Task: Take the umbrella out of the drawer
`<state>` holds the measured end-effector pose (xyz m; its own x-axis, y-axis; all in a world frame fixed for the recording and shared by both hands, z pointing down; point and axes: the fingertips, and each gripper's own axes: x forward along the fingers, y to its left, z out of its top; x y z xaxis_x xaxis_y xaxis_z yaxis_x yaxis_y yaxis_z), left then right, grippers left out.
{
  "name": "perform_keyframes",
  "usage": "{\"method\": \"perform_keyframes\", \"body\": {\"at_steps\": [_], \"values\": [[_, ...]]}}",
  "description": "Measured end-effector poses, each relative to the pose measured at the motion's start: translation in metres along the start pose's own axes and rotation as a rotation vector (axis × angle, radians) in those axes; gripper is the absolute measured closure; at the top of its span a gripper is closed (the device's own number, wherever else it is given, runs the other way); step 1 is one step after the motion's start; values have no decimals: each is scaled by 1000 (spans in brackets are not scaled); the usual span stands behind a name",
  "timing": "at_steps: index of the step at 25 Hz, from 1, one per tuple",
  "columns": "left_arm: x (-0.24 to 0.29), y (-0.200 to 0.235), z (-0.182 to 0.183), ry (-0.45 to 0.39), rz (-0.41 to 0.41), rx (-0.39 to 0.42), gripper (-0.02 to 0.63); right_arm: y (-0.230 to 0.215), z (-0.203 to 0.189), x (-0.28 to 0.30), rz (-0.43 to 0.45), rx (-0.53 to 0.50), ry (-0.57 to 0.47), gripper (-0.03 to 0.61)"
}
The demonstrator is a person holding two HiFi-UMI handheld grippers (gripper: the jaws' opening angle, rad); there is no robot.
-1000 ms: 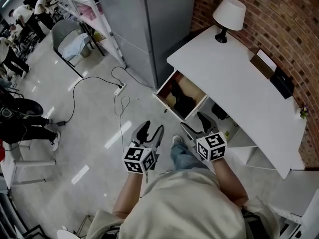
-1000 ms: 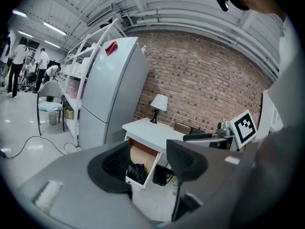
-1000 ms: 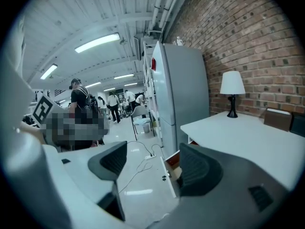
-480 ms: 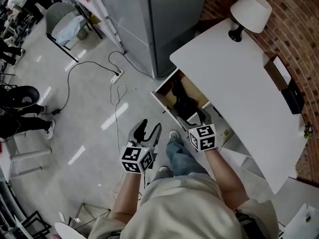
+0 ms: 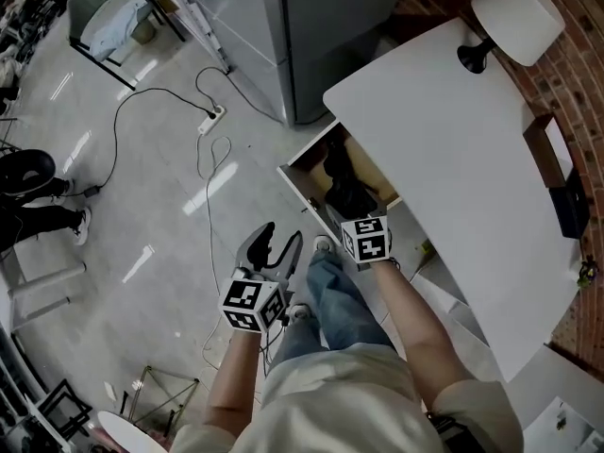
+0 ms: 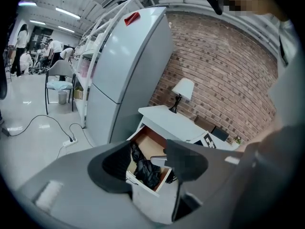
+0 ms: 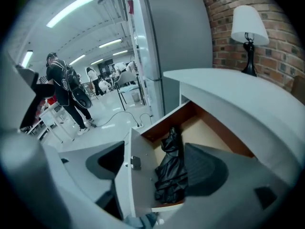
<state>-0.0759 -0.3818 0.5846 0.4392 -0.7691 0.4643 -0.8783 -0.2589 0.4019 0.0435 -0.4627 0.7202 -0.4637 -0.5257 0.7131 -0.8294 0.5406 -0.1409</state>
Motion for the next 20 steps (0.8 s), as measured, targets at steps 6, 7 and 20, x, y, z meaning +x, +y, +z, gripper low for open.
{"method": "perform_keyframes", "body": {"at_steps": [6,7,20], "values": [[21,15,-17,32,18,-30,391,-17,-34,53,-13,-13,108,196],[25,18,-19,36,23,-31,391,-20,-37,62,-13,-19,123,196],[54,49,-48,99,61,-134,391,-53,-93,145,-37,-63,317,176]]}}
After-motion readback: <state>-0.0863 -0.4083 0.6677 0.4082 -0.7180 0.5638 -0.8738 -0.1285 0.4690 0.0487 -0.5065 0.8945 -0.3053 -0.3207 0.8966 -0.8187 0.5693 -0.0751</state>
